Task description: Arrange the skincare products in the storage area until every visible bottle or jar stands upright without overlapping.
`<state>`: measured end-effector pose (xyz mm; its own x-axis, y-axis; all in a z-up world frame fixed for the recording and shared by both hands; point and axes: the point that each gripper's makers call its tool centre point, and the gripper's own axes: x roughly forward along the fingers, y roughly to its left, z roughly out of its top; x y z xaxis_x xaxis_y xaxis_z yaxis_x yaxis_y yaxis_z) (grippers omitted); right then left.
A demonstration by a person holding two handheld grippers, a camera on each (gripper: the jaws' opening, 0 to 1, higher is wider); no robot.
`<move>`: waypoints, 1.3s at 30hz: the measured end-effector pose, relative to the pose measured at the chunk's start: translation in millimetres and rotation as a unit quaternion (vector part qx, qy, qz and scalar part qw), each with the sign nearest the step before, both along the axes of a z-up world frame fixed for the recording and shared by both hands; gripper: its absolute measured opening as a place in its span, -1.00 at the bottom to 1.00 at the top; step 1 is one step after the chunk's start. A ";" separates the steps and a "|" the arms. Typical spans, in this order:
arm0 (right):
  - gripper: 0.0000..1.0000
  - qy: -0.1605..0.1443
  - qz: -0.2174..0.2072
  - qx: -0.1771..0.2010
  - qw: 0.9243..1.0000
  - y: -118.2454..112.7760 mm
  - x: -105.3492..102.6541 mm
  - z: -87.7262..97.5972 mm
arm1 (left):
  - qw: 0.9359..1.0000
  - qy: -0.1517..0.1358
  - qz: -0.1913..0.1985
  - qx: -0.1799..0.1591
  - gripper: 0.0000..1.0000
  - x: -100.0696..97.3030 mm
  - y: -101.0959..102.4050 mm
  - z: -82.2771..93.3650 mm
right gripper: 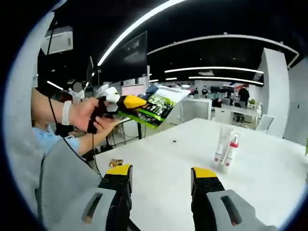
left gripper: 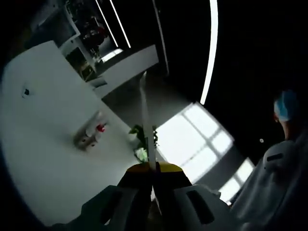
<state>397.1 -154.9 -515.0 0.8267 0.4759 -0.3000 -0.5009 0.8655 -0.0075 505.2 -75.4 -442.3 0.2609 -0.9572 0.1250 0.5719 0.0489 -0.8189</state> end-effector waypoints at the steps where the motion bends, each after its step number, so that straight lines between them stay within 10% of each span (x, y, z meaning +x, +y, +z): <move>1: -0.19 -0.004 0.012 -0.019 1.000 1.5 -4.3 -2.2 | 1.000 0.000 0.001 0.002 -1.00 4.2 -0.1 -0.9; 21: -0.09 0.014 -0.028 -0.067 0.997 -21.5 -2.3 -21.8 | 0.994 0.100 0.038 0.025 -1.00 103.9 -22.5 -57.0; 39: -0.19 0.043 -0.052 -0.094 0.993 -34.9 -1.0 -36.3 | 0.980 0.169 0.043 0.099 -1.00 148.1 -79.6 -152.0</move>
<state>396.1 -189.9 -551.3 0.8353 0.3185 -0.4482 -0.4156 0.8995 -0.1352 653.3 -155.0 -594.3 0.3368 -0.9264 -0.1683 0.2555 0.2620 -0.9306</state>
